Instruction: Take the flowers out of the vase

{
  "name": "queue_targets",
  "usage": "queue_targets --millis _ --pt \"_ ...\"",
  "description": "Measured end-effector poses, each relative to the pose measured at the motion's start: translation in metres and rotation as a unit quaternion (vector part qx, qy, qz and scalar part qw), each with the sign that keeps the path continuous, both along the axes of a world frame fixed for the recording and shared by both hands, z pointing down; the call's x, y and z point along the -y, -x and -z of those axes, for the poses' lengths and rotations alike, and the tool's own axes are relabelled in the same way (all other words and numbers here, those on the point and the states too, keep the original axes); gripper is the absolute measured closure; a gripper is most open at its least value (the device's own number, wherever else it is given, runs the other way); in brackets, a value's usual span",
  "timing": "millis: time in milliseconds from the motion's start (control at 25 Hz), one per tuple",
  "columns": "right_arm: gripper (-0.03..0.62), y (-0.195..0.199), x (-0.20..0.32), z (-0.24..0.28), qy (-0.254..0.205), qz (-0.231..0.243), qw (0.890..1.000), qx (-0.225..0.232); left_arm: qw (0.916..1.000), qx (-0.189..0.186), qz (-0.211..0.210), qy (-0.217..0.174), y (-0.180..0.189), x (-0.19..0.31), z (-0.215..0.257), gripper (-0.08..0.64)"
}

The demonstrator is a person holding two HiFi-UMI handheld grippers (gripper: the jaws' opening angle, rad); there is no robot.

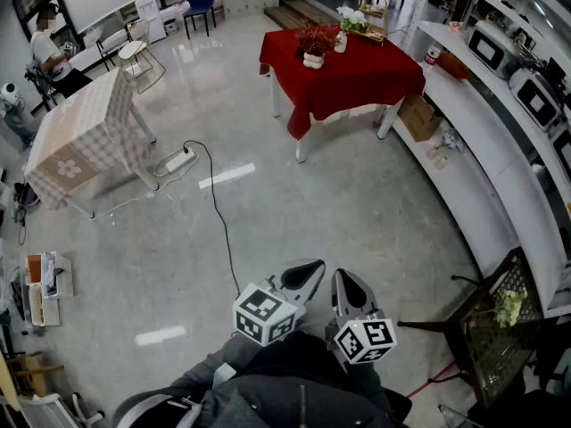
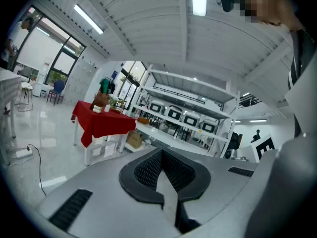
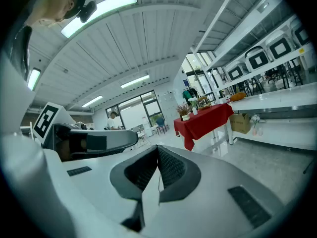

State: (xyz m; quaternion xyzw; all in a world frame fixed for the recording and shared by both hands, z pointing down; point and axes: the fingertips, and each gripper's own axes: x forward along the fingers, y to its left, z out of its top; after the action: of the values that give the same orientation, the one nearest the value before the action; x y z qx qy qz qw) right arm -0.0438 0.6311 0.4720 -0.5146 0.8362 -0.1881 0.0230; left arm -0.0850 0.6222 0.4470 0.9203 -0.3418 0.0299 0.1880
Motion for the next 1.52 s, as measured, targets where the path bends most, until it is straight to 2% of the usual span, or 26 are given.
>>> queue_targets --millis 360,560,800,1040,1520 --pt "0.580 -0.014 -0.023 0.004 -0.001 -0.009 1.000 0.001 1.0000 -0.002 0.002 0.005 -0.015 -0.023 0.003 0.551" --pt "0.580 -0.013 -0.026 0.007 -0.011 -0.010 1.000 0.025 0.9999 -0.002 0.013 0.011 -0.012 -0.028 0.000 0.551" --pt "0.580 -0.018 -0.025 0.006 -0.009 -0.011 1.000 0.027 0.9998 -0.004 0.009 0.020 -0.021 -0.025 -0.004 0.551" --pt "0.580 -0.027 0.003 0.004 -0.004 -0.026 0.999 0.028 0.9996 0.003 0.001 0.028 -0.027 0.012 -0.009 0.551" --pt "0.580 -0.047 0.101 0.012 0.001 -0.050 0.999 0.021 0.9989 -0.011 -0.016 0.042 -0.040 0.108 0.000 0.551"
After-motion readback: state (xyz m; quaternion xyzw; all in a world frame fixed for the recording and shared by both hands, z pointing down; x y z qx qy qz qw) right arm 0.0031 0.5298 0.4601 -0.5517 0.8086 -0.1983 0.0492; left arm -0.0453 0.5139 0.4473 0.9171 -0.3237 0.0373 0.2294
